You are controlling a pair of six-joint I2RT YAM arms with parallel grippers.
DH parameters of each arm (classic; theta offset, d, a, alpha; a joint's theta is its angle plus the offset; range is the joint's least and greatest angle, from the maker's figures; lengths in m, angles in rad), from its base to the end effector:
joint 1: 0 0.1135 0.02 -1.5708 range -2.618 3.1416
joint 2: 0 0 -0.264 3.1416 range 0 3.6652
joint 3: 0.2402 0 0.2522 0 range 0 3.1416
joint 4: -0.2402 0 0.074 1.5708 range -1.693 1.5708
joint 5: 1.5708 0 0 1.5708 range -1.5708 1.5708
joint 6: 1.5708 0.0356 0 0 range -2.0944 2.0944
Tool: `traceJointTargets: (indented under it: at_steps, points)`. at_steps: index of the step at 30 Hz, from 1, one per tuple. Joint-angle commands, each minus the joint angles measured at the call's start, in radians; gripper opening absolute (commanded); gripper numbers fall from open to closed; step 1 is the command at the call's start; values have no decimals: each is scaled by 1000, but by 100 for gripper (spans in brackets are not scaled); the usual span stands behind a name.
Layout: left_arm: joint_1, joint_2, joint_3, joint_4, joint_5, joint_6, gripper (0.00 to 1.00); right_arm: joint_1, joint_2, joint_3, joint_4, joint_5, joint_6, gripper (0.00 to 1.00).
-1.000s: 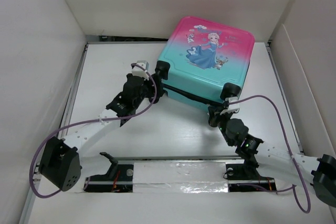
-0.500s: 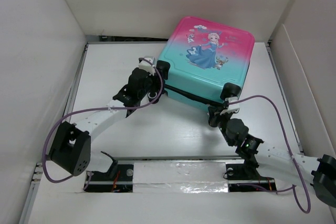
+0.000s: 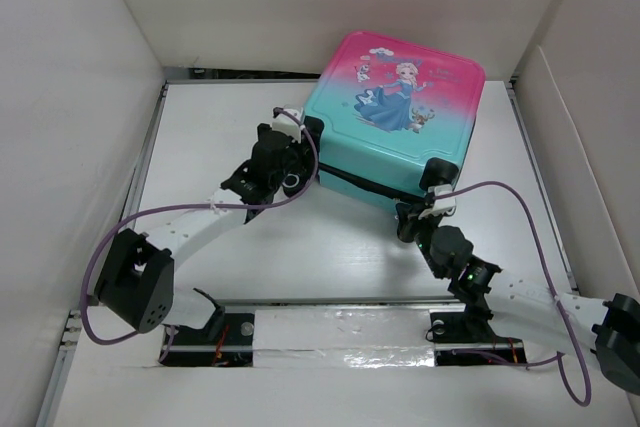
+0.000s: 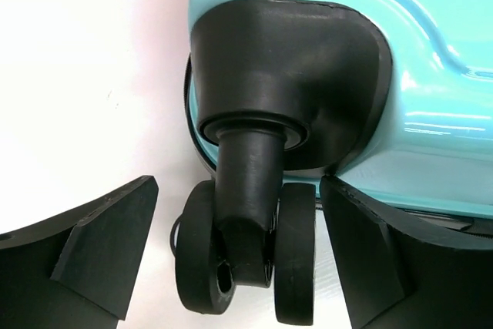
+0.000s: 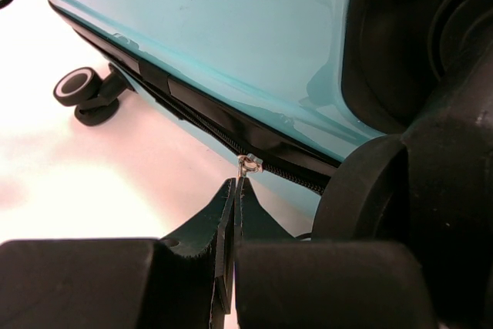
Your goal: Pack the luggage
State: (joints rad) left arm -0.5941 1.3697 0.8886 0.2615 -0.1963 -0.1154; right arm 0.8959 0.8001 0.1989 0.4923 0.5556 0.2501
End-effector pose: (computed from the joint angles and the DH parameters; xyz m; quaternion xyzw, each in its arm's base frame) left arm 0.2678 -0.1725 0.2883 0.1246 0.7690 -0.1445 0.6102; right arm 0.1244 0.1254 0.2025 -0.0536 0.7371 0.1765 0.6501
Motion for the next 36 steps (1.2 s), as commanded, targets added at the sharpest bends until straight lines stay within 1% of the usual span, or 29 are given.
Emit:
traceJointTargets:
  at_steps: [1, 3, 4, 6, 7, 9, 10, 13, 15, 16, 18, 19, 20, 22, 23, 24, 25, 27, 28, 29, 30, 31, 32, 35, 36]
  points:
    - [0, -46, 33, 30, -40, 26, 84, 14, 2, 11, 94, -125, 28, 0]
    - [0, -47, 42, 36, -19, 29, 78, 14, -2, 7, 98, -125, 29, 0]
    - [0, -43, 49, 36, -3, 29, 72, 14, -6, 7, 97, -123, 28, 0]
    - [0, -23, 67, 32, 6, 31, 69, 14, -18, 5, 91, -123, 28, 0]
    - [0, -17, 72, 31, 6, 33, 62, 14, -24, 4, 88, -123, 28, 0]
    - [0, 3, 81, 30, 6, 34, 48, 14, -39, 2, 77, -118, 29, 0]
    - [0, 9, 85, 28, 6, 36, 32, 14, -42, 0, 75, -117, 28, 0]
    - [0, 22, 90, 36, 33, 28, 0, 14, -47, 4, 71, -115, 25, 0]
    - [0, 16, 78, 51, 67, 16, 0, 14, -45, 10, 58, -114, 23, 0]
    - [0, 9, 70, 59, 122, -3, 0, 14, -42, 17, 54, -117, 21, 0]
    - [0, -9, 37, 96, 184, -30, 0, 14, -33, 23, 52, -134, 17, 0]
    - [0, -14, 20, 117, 274, -53, 0, 14, -16, 36, 52, -138, 14, 0]
    - [0, -20, 3, 157, 320, -87, 0, 14, -3, 43, 52, -152, 6, 0]
    - [-10, -32, -34, 191, 407, -124, 0, 14, 31, 60, 60, -172, 3, 0]
    - [-10, -40, -51, 246, 437, -160, 0, 14, 77, 77, 84, -201, 0, 0]
    - [-36, -41, -68, 263, 461, -176, 0, 14, 103, 89, 98, -218, 0, 0]
    - [-62, -43, -69, 272, 463, -191, 0, 14, 134, 103, 109, -229, 0, 0]
    - [-134, -40, -44, 260, 420, -167, 0, 32, 232, 146, 152, -263, 0, 0]
    - [-192, -38, -31, 254, 391, -164, 0, 47, 266, 161, 169, -275, 2, 0]
    - [-208, -35, -22, 266, 400, -171, 0, 48, 298, 174, 213, -308, 6, 0]
    - [-208, -35, -20, 289, 426, -205, 0, 60, 356, 200, 236, -325, 6, 0]
    - [-208, -38, -25, 312, 486, -228, 0, 72, 381, 214, 258, -338, 8, 0]
    - [-208, -50, -31, 358, 495, -248, 0, 72, 402, 226, 287, -358, 6, 0]
    - [-208, -81, -68, 430, 558, -311, 0, 83, 479, 298, 339, -405, -9, 0]
    - [-208, -89, -76, 449, 569, -331, 0, 83, 497, 298, 348, -413, -11, 0]
